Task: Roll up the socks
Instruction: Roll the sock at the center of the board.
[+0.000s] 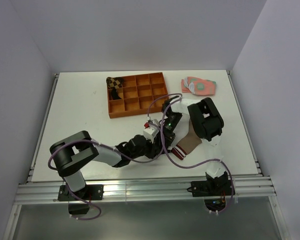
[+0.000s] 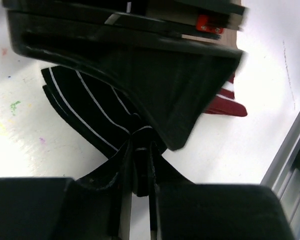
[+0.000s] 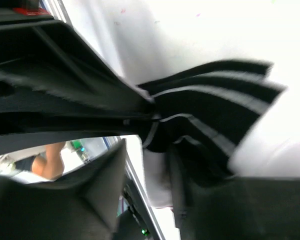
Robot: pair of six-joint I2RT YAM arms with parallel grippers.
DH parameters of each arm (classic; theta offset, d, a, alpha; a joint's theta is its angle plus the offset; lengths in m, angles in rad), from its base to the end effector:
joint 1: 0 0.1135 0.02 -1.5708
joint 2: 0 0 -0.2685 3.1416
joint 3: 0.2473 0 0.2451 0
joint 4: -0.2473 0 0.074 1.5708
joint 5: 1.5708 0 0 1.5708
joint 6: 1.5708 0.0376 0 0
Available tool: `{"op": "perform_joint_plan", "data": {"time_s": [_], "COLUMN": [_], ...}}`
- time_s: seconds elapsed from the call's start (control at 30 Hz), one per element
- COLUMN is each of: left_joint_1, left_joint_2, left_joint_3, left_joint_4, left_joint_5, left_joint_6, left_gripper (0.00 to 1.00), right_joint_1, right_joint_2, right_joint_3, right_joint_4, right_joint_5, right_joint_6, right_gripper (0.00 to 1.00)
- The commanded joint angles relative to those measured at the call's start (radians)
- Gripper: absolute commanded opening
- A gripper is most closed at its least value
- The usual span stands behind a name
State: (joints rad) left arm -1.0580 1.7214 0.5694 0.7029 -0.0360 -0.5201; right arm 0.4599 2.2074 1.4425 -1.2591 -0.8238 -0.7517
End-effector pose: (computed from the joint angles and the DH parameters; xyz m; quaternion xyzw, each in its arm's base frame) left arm 0.1544 -0.2714 0.1378 0.2158 0.8188 -0.3667 0.3855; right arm 0.3005 0.1796 0.1186 0.4345 -0.7853 -0.4159 0.1470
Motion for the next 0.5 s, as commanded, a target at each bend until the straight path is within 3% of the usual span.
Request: {"op": "perform_joint_plan", "data": {"time_s": [0.0, 0.2, 0.47], "left_joint_1": [0.001, 0.003, 0.042], "left_joint_2": [0.032, 0.027, -0.012], "left_joint_3": [0.032, 0.075, 0.101], "left_joint_4": [-0.12, -0.287, -0.448], "left_joint_5": [0.012, -0.008, 0.005], "left_joint_6": [-0.069, -0.119, -0.176], "left_gripper": [0.0, 0.0, 0.0], "right_joint_1": [0.0, -0.009, -0.093], "right_joint_2": [-0.119, -0.299, -0.414], "right_joint_3": [-0.065, -0.195, -0.295], "right_joint_4": [0.2, 0.406, 0.518], "right_joint_5": [0.086, 0.19, 0.262], "right_joint_6": [0.046, 0.182, 0.229], "right_gripper": [0.49, 0.6, 0.59]}}
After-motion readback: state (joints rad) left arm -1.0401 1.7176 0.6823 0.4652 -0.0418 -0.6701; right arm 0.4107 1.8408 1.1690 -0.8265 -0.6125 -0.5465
